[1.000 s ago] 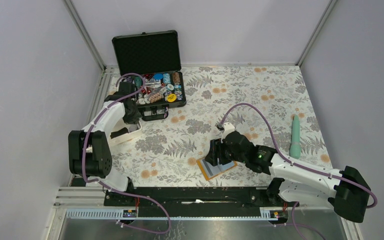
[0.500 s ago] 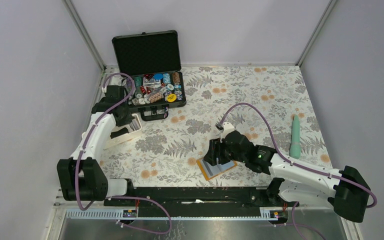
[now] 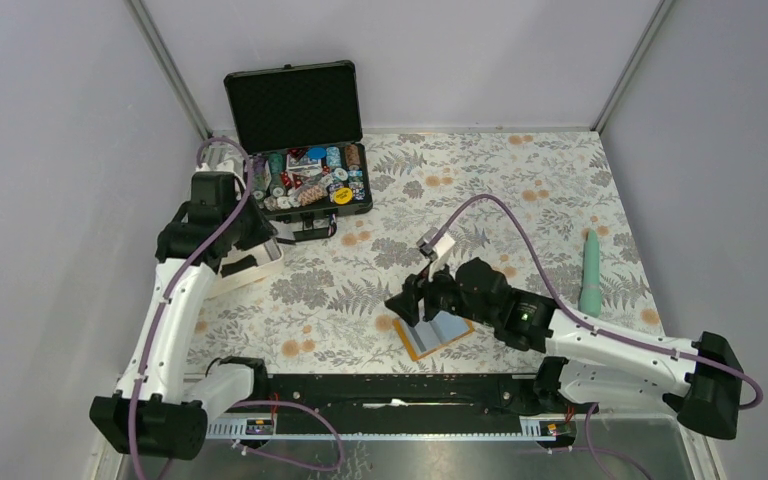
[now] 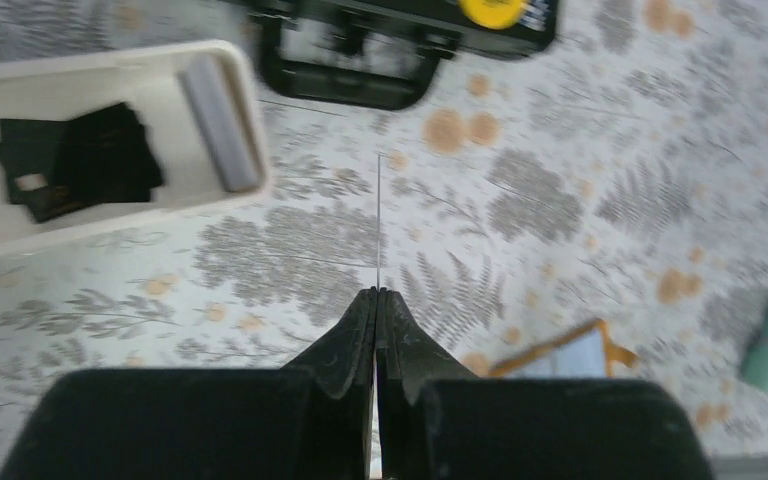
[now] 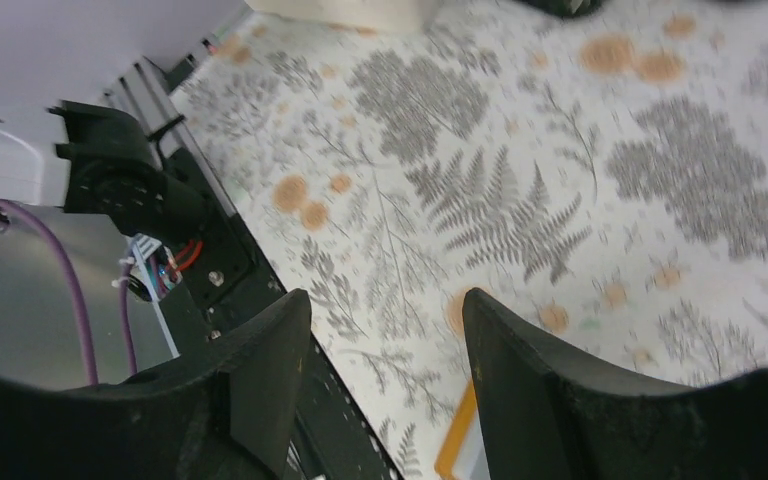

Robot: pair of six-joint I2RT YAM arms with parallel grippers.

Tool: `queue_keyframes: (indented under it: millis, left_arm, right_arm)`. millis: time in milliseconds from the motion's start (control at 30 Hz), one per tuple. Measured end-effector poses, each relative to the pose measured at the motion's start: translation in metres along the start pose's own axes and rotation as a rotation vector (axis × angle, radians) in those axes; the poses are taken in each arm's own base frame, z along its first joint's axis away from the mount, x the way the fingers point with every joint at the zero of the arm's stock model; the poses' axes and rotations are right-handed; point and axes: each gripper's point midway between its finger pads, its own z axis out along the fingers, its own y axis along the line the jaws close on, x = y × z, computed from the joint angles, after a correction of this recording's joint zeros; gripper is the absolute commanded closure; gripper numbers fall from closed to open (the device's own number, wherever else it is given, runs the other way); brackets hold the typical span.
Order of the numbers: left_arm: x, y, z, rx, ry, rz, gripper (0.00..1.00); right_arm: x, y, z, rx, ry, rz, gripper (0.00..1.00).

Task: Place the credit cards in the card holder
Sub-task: Pick up the credit card from the storage box, then insert the credit card into the card holder.

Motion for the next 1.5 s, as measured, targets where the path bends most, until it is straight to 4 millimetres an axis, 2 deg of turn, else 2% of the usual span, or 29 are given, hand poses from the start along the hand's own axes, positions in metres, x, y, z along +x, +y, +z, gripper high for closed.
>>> queue_keyframes:
  millis: [100,233,333,400,500,567,733,833,967,1067,1133,1233,1300,1367,1400,1433,1500]
  left_arm:
    - [0.009,-0.029,-0.012,0.104,0.02,0.008,1.0]
    - [0.031,-0.063,-0.023,0.219,0.079,0.009,1.0]
    - [0.058,-0.09,-0.028,0.316,0.153,0.011,1.0]
    - [0.083,-0.106,-0.028,0.37,0.226,0.003,1.0]
    - [0.112,-0.118,-0.027,0.411,0.324,-0.028,1.0]
    - [0.124,-0.123,-0.028,0.43,0.368,-0.059,1.0]
    - [0.133,-0.133,-0.028,0.46,0.413,-0.127,1.0]
    - [0.135,-0.137,-0.031,0.474,0.43,-0.161,1.0]
    - [0.138,-0.14,-0.035,0.503,0.44,-0.198,1.0]
    - [0.143,-0.138,-0.037,0.505,0.453,-0.22,1.0]
    - [0.145,-0.137,-0.037,0.503,0.457,-0.23,1.0]
    - [0.144,-0.138,-0.037,0.507,0.458,-0.242,1.0]
    - [0.143,-0.141,-0.038,0.517,0.456,-0.249,0.99]
    - [0.142,-0.141,-0.038,0.521,0.454,-0.252,0.84]
    - [0.142,-0.142,-0.039,0.524,0.453,-0.251,0.68]
    - [0.141,-0.143,-0.04,0.53,0.45,-0.248,0.48]
    - [0.141,-0.142,-0.039,0.536,0.437,-0.223,0.27]
  right_arm:
    - [-0.022,0.022,0.006,-0.033,-0.071,-0.086,0.36]
    - [-0.04,0.035,0.016,-0.017,-0.117,-0.162,0.38]
    - [-0.044,0.039,0.027,0.018,-0.117,-0.22,0.38]
    - [-0.042,0.044,0.034,0.04,-0.11,-0.268,0.37]
    - [-0.033,0.047,0.04,0.076,-0.096,-0.336,0.36]
    - [-0.026,0.046,0.044,0.109,-0.083,-0.382,0.36]
    - [-0.015,0.034,0.049,0.194,-0.059,-0.481,0.36]
    - [-0.011,0.028,0.05,0.253,-0.053,-0.544,0.41]
    - [-0.006,0.018,0.058,0.356,-0.035,-0.643,0.49]
    - [-0.004,0.009,0.062,0.429,-0.026,-0.709,0.6]
    - [-0.005,0.005,0.063,0.463,-0.025,-0.734,0.73]
    - [-0.008,0.001,0.061,0.519,-0.034,-0.783,1.0]
    - [-0.01,0.001,0.059,0.533,-0.041,-0.789,1.0]
    - [-0.011,0.002,0.057,0.538,-0.046,-0.783,1.0]
    - [-0.011,0.002,0.056,0.536,-0.048,-0.775,1.0]
    - [-0.012,0.003,0.054,0.53,-0.049,-0.764,1.0]
    - [-0.015,0.005,0.048,0.515,-0.053,-0.735,1.0]
